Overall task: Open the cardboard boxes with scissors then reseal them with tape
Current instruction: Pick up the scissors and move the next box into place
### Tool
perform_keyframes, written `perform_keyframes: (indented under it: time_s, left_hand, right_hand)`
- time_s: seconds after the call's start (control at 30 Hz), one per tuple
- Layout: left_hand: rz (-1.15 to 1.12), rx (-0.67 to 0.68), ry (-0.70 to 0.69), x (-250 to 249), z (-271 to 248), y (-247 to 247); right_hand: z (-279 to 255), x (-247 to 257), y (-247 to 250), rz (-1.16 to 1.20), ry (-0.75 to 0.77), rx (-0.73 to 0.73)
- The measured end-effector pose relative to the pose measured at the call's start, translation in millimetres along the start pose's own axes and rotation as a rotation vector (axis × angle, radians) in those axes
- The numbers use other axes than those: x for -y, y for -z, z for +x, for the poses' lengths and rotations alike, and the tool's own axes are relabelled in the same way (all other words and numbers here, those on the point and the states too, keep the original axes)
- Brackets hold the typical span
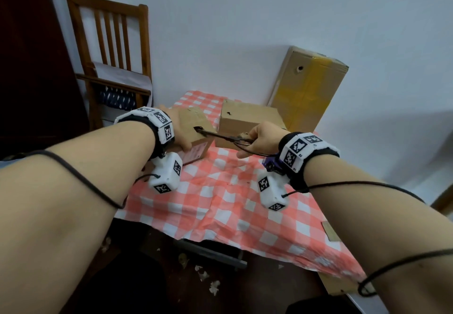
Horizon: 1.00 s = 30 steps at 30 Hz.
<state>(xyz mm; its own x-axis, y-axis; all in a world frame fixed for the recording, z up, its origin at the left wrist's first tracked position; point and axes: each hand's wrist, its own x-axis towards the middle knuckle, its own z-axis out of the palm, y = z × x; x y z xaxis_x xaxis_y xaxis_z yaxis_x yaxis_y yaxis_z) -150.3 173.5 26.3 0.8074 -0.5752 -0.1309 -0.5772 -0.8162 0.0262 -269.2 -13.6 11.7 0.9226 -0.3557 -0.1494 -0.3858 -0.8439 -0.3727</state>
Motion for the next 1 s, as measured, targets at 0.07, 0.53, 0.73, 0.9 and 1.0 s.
perform_keyframes:
  time_s: [0.07,0.53,0.73,0.9,1.0]
  left_hand:
    - [0.008,-0.025,-0.019,-7,-9,5]
    - [0.146,-0.087,-0.005,4,15,-21]
    - [0.367,-0.208,-0.133,-1,16,-31]
    - [0.326,-0.210,-0.080,13,16,-44]
    - [0.285,-0.187,-0.058,19,16,-47]
  right_hand:
    - [-3,-2,-2,0.084,-0.024,0.006]
    - [-3,-3,18,-0.305,0.026,-0.171]
    - [4,39,46,-0.759,0.190,-0.198]
    - [5,20,23,-0.540,0.192,-0.124]
    - [4,-3,0,-0.308,0.126,-0.088]
